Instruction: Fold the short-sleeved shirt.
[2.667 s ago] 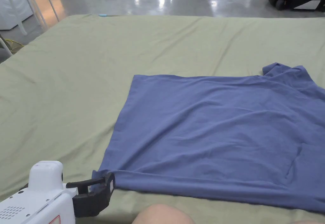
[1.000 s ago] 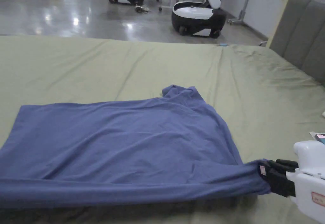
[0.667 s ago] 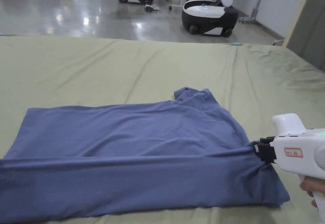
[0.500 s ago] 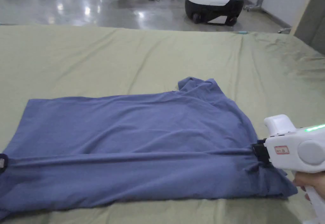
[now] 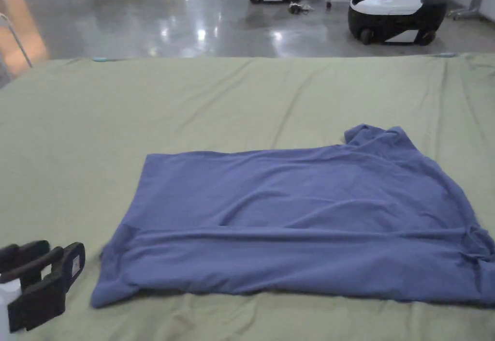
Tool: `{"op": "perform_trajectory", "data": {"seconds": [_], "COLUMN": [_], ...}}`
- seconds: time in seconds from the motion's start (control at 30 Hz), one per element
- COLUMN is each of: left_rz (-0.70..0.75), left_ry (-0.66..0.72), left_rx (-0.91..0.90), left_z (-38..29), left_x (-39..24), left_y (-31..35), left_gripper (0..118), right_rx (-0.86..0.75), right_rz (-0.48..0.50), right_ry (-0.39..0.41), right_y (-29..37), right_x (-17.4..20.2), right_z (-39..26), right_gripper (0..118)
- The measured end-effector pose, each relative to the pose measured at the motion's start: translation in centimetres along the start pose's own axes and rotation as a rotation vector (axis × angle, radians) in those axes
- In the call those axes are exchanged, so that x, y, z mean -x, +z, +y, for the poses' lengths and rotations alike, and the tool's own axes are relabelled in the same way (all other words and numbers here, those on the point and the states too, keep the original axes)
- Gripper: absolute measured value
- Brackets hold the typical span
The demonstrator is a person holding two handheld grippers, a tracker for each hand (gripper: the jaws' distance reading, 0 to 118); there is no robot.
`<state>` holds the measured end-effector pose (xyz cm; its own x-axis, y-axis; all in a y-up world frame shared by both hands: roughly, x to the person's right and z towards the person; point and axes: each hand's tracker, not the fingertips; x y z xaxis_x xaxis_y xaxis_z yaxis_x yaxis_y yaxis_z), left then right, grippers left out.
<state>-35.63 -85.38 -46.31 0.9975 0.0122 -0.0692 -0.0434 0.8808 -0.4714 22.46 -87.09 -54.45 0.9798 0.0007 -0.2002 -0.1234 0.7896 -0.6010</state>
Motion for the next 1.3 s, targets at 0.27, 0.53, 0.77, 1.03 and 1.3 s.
{"op": "perform_trajectory", "data": {"seconds": [0.27, 0.53, 0.77, 1.03, 1.3], "left_rz": [-0.04, 0.037, 0.095, 0.032, -0.057], "left_ry": [0.07, 0.301, 0.09, -0.048, 0.057], "left_rx": [0.118, 0.173, 0.312, 0.276, 0.163], "left_z": [-4.6, -3.0, -4.8, -3.5, -0.4], "left_x": [-1.0, 1.8, -1.0, -2.4, -1.7], "left_y": [-1.3, -10.9, -15.5, -12.6, -8.3], "left_gripper": [0, 110, 63, 5, 5], "right_rx": [0.023, -0.009, 0.003, 0.035, -0.02], "right_rz": [0.003, -0.077, -0.081, -0.059, -0.183], "right_ry": [0.014, 0.075, 0.048, 0.043, -0.104], "right_y": [4.3, 2.8, 0.3, -2.5, -3.3], "right_x": [4.3, 4.3, 4.1, 3.8, 0.0], "right_z": [-6.0, -4.1, -2.6, -2.7, -2.2], "right_gripper": [0, 0, 0, 0, 105]}}
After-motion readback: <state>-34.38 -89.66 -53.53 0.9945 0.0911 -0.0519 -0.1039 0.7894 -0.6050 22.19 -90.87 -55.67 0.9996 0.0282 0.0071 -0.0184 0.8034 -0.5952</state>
